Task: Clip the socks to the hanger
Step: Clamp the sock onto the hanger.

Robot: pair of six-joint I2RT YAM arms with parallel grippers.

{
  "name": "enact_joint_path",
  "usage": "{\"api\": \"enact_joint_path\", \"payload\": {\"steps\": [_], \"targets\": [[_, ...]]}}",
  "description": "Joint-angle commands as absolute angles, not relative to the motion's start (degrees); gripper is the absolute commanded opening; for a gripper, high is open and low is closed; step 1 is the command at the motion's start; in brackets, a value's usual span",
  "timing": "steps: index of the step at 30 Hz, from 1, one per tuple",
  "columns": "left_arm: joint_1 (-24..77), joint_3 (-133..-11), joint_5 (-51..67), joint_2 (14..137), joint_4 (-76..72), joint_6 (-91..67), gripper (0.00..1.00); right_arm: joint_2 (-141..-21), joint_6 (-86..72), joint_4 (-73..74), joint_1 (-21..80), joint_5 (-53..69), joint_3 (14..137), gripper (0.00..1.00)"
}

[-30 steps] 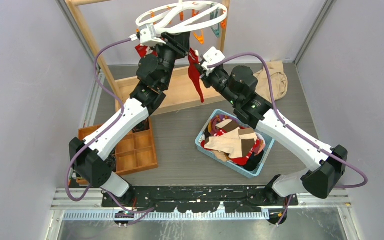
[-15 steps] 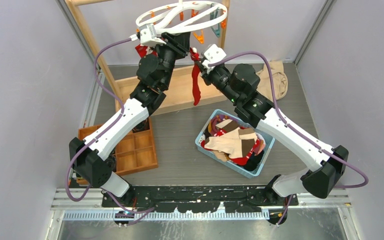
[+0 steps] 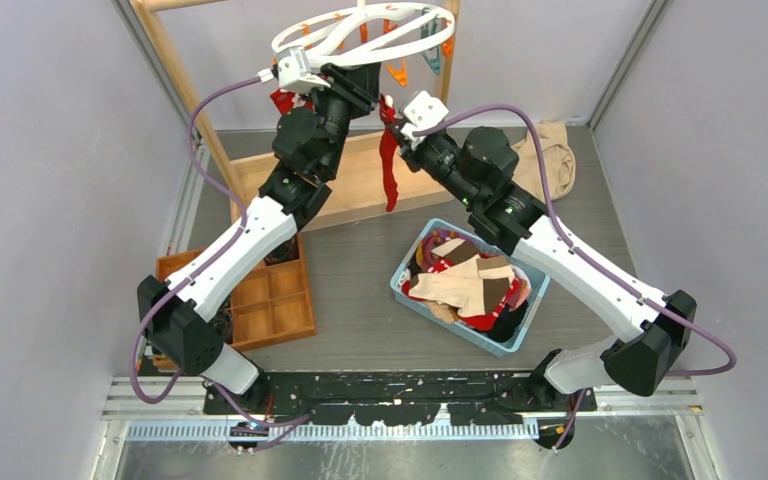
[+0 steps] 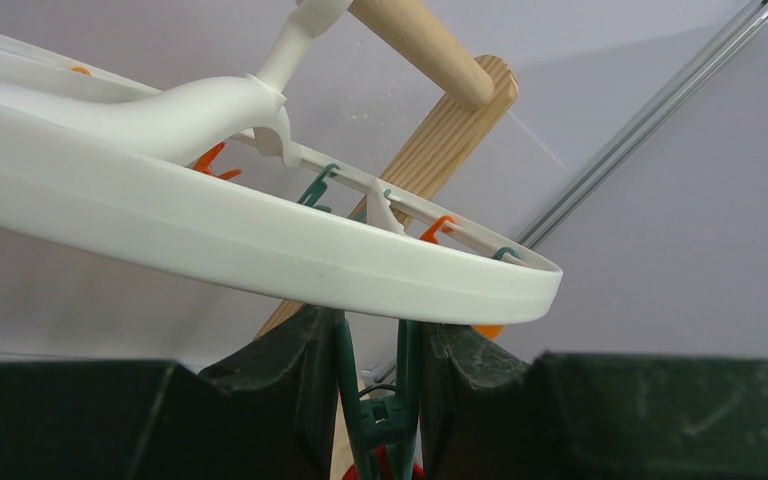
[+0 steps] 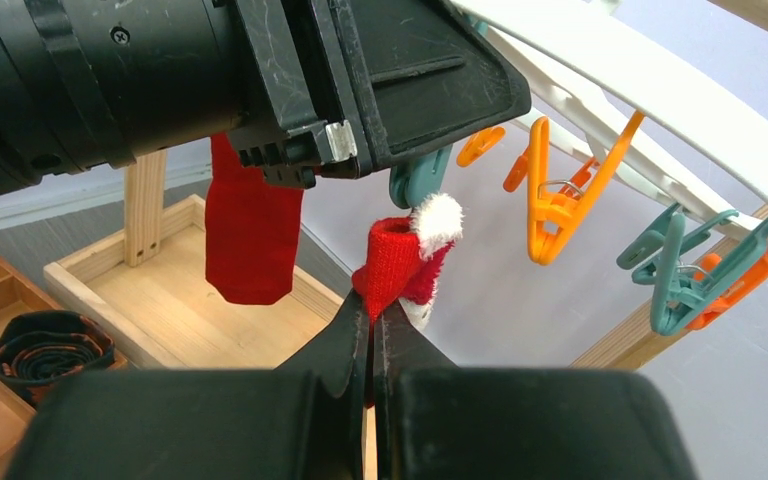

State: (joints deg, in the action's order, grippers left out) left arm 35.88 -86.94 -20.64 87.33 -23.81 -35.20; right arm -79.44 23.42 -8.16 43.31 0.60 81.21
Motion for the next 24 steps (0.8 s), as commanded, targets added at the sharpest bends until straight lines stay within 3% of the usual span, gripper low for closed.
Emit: {"api": "enact_joint_path", "payload": {"steps": [1,24], "targets": [[35.00,-88.24,-23.34,86.01,-20.32,-37.88,0.00,-79.05,25.53,-11.71,43.68,1.02,80.99,0.01],[34.96,-88.15,-23.86,85.57,-19.31,-39.76,0.00,-81.53,32.87,-18.00,43.53,0.57,80.23,0.01]]}}
